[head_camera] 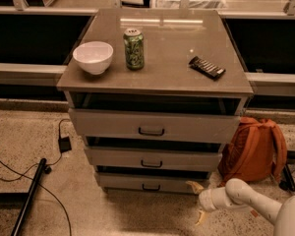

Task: Open bottom drawer

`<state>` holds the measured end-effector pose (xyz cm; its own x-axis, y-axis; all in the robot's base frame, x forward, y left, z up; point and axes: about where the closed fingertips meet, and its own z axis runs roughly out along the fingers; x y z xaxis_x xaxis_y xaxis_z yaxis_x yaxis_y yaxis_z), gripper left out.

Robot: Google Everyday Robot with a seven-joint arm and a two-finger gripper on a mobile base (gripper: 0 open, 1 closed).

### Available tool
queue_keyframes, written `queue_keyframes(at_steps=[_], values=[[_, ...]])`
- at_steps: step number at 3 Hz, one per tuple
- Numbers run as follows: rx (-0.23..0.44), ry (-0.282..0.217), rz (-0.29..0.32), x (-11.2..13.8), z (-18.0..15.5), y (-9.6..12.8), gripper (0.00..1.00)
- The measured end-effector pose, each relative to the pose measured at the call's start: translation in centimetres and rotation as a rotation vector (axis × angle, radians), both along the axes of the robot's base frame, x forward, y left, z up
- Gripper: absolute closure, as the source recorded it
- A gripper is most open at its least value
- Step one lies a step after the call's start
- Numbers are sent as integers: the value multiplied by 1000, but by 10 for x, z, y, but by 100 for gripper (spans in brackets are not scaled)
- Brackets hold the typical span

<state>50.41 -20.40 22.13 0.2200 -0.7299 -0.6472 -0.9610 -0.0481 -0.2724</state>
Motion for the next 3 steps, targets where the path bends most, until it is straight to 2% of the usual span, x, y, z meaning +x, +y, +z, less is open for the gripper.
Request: queue_keyframes(at_steps=[1, 2, 3], values=[[-52, -54, -11, 27, -13, 7, 0], [-90, -41, -45, 55, -47, 7, 0], [-90, -17, -79, 71, -64, -2, 0]])
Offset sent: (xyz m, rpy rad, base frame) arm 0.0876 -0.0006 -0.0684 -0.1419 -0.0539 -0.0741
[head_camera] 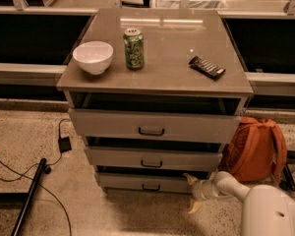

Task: Open bottom drawer

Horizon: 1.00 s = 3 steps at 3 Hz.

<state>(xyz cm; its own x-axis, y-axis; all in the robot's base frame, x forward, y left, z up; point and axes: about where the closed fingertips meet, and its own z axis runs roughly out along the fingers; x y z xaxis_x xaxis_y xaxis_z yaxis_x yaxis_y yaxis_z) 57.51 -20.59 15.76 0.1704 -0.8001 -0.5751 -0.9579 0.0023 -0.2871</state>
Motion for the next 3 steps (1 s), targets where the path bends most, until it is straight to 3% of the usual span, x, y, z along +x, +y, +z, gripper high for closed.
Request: queue_keyframes(at_steps=[1, 2, 3], values=[[17, -14, -13, 7, 8, -2, 16], [12, -38, 19, 2, 31, 3, 36], [-9, 11, 73, -23, 32, 14, 52]])
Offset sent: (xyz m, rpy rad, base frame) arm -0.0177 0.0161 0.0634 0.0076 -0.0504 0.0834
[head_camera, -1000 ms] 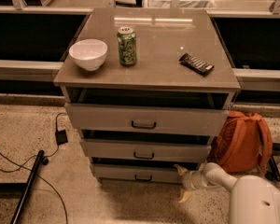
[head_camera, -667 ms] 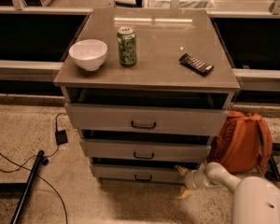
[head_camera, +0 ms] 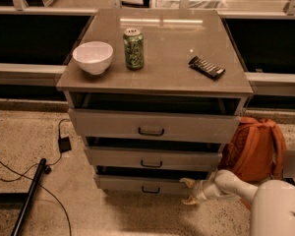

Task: Open bottom drawer

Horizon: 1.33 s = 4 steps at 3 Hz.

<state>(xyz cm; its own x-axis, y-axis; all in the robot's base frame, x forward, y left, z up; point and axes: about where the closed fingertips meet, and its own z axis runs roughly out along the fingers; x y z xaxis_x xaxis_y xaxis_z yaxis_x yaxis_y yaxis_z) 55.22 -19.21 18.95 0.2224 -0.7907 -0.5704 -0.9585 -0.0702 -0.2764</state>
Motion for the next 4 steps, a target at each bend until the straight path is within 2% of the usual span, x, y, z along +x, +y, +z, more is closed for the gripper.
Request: queue_keyframes(at_steps=[1, 2, 3, 4], values=[[-8, 24, 16, -10, 3, 2, 51], [-8, 24, 16, -10, 10, 2, 51], [-8, 24, 16, -10, 15, 2, 35], [-8, 24, 16, -10, 18, 2, 12]])
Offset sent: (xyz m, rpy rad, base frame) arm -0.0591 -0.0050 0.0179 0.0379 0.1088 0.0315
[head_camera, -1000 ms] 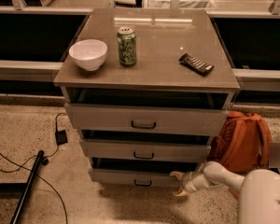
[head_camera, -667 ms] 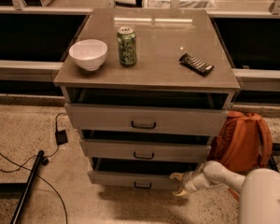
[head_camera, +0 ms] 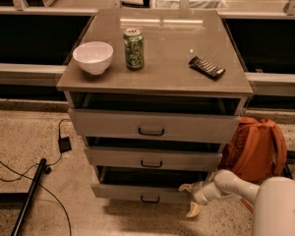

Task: Open bottom drawer

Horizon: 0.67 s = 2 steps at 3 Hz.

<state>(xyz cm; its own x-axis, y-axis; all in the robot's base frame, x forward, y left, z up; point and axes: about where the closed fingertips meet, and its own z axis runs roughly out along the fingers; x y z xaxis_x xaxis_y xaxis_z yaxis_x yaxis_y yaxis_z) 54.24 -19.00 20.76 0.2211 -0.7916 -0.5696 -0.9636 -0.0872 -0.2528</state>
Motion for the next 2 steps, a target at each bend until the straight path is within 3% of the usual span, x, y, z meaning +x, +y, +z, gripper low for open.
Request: queue_keyframes(at_steps=[1, 2], values=[[0, 0, 0, 0, 0, 0, 0], [0, 0, 0, 0, 0, 0, 0]])
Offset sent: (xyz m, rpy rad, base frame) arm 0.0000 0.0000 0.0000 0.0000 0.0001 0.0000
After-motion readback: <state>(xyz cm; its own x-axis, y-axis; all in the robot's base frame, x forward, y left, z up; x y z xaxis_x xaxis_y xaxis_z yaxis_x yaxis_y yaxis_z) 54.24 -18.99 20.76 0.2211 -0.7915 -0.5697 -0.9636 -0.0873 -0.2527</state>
